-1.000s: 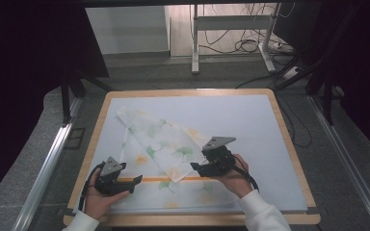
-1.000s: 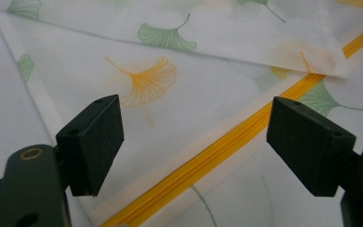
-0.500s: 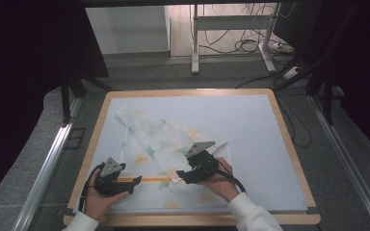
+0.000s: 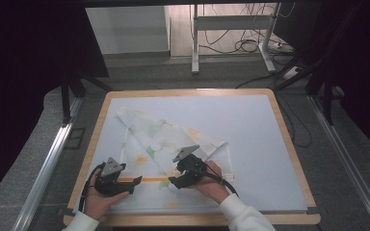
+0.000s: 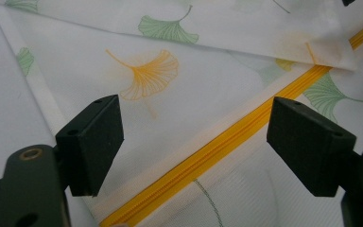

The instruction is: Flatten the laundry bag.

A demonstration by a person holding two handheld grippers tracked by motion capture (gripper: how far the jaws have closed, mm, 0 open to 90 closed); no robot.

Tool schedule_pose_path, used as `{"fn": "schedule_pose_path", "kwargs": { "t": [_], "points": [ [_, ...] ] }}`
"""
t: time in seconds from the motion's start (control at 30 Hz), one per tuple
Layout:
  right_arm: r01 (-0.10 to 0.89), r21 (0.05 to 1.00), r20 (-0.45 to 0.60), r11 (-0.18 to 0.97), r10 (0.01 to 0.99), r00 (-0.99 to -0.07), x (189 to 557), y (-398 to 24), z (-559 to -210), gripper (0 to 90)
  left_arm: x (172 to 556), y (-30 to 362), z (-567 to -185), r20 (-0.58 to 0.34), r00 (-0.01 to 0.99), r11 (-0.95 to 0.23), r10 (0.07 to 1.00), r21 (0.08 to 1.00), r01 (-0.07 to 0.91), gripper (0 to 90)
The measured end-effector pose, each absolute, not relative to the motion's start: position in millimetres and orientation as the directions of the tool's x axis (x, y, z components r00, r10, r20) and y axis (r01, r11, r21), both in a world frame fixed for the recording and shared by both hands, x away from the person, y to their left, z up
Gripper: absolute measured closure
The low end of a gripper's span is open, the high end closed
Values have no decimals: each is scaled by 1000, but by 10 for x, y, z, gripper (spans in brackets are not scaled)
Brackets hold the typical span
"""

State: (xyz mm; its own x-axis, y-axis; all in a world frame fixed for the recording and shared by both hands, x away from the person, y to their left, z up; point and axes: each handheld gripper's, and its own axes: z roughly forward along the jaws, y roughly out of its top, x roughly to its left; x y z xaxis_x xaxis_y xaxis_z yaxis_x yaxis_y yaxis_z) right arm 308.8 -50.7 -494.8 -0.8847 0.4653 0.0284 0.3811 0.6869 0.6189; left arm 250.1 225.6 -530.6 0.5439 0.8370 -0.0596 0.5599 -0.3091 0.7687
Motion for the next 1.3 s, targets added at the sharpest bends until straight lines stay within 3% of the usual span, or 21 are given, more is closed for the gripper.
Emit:
{"fn": "schedule_pose_path", "kwargs": {
  "t": [0.33, 0.6, 0.87, 1.17, 1.3],
  "points": [
    [373, 573, 6, 729, 452, -892, 3065, -416, -5063, 380, 2502, 2261, -5312, -60, 546, -313, 836, 764, 564, 192],
    [364, 534, -32, 763, 448, -893, 3073, -371, -5159, 454, 2507, 2260, -5315, -60, 548, -318, 834, 760, 567, 189],
    [380, 528, -34, 760, 466, -884, 3098, -376, -5166, 569, 2505, 2257, -5317, -59, 548, -320, 834, 758, 568, 190],
    [404, 535, 2, 742, 477, -879, 3136, -401, -5148, 782, 2508, 2254, -5321, -55, 548, -324, 834, 756, 569, 192],
    [407, 544, 13, 734, 478, -878, 3146, -410, -5146, 817, 2511, 2256, -5324, -53, 549, -328, 834, 753, 571, 193]
  ]
}}
